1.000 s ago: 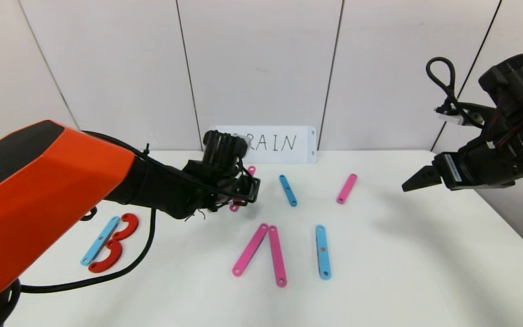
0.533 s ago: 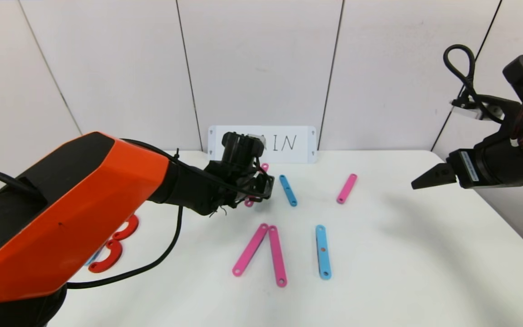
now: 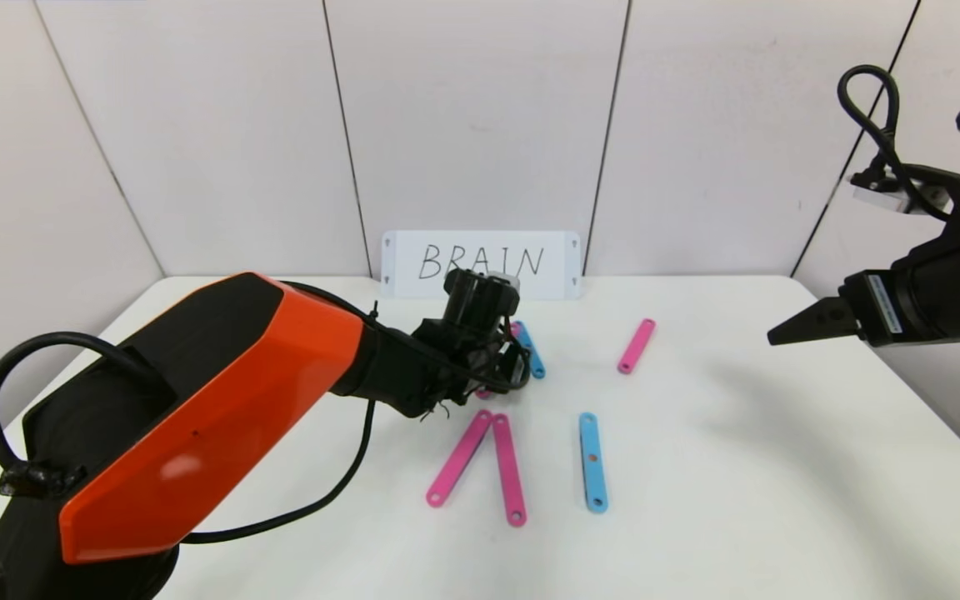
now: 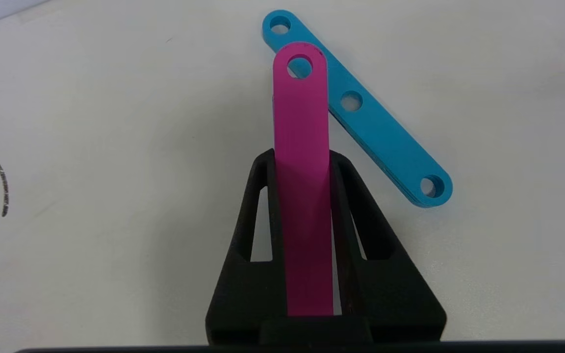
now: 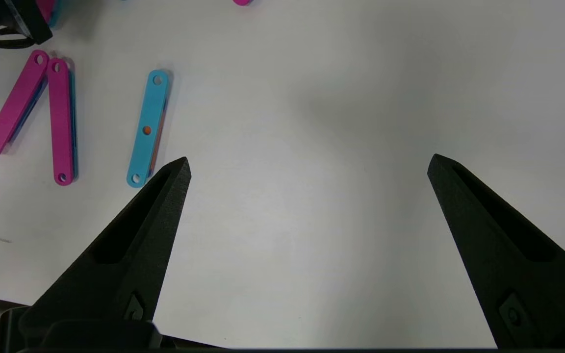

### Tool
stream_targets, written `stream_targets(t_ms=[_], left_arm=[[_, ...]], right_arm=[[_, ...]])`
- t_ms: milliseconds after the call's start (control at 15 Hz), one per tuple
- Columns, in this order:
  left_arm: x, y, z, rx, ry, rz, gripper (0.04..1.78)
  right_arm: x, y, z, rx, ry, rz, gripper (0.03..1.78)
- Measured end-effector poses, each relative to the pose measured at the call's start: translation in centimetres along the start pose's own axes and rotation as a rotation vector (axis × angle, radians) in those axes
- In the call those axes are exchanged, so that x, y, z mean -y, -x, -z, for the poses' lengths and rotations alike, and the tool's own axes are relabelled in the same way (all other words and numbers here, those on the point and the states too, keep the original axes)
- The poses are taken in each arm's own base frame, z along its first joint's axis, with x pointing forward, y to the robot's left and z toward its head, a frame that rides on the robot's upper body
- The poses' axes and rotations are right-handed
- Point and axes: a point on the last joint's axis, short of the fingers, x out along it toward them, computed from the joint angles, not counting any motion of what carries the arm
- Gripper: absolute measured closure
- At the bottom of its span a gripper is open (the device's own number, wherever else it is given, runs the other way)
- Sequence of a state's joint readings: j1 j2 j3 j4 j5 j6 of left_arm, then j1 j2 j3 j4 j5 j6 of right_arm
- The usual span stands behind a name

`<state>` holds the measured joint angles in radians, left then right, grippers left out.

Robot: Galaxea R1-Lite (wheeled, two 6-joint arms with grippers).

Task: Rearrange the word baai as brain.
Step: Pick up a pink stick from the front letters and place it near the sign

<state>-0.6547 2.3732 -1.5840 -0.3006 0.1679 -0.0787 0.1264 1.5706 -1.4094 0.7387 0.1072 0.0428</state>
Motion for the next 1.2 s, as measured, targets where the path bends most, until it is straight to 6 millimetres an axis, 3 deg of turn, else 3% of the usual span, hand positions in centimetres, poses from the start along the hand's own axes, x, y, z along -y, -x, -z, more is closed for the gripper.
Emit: stream_targets(t_ms=[267, 467, 600, 933, 1200], left_arm=[[-0.2, -1.2, 0.8, -0.011, -0.05, -0.02, 1.5], [-0.4, -1.8, 0.9, -0.003, -0.049, -0.066, 1.38], [-0.5, -2.1, 1.0, 0.001, -0.046, -0.072, 1.19], [-0.8, -2.2, 0.7, 0.009, -0.037, -0.08, 0.42], [-1.2, -1.7, 0.0, 0.024, -0.028, -0.085, 0.15]], right_arm=[[-0.1, 0.4, 0.1, 0.008, 0.005, -0.004, 0.11], [-0.2, 0.4, 0.2, 0.01, 0.008, -0.006, 0.11], [-0.2, 0.4, 0.2, 0.007, 0.011, -0.006, 0.11], [-0.3, 0.2, 0.4, -0.002, 0.026, -0.008, 0.11], [-0.3, 0.2, 0.5, -0.005, 0.032, -0.008, 0.11]])
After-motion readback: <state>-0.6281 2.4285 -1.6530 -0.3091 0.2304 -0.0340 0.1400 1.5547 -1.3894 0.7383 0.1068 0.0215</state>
